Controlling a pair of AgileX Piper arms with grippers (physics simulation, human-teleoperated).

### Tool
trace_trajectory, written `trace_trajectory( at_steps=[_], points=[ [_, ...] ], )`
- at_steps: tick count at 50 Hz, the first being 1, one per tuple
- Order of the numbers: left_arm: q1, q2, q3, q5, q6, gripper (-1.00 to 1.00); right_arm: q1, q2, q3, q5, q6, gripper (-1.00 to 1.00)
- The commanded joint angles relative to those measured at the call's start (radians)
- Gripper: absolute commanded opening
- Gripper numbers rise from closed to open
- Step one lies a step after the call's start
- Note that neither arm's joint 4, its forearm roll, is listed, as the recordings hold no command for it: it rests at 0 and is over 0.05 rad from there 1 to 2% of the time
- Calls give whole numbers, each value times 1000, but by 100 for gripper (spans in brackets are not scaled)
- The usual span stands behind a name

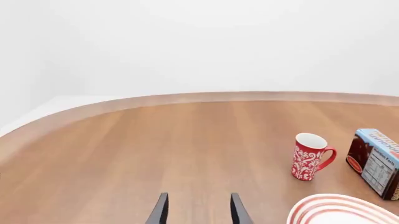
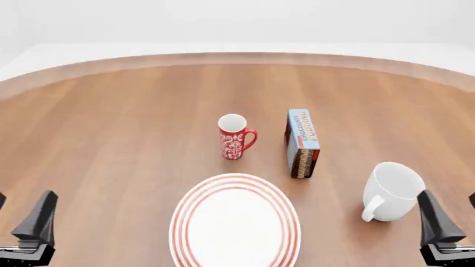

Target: Pick up the white mug and put it on the plate, and put the chocolate pudding to the right of the plate.

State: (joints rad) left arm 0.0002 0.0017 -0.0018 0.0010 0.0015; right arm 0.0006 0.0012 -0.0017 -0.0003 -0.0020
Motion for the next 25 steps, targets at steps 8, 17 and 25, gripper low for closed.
trace_trajectory(
  at_steps=[8, 17, 25],
  points=[
    [-9, 5, -18, 11, 12, 100, 2, 0, -6, -5, -2, 100],
    [-41, 32, -51, 7, 29, 100, 5, 0, -5, -7, 0, 100],
    [-109, 81, -105, -12, 52, 100, 2, -1, -4, -11, -2, 100]
  ],
)
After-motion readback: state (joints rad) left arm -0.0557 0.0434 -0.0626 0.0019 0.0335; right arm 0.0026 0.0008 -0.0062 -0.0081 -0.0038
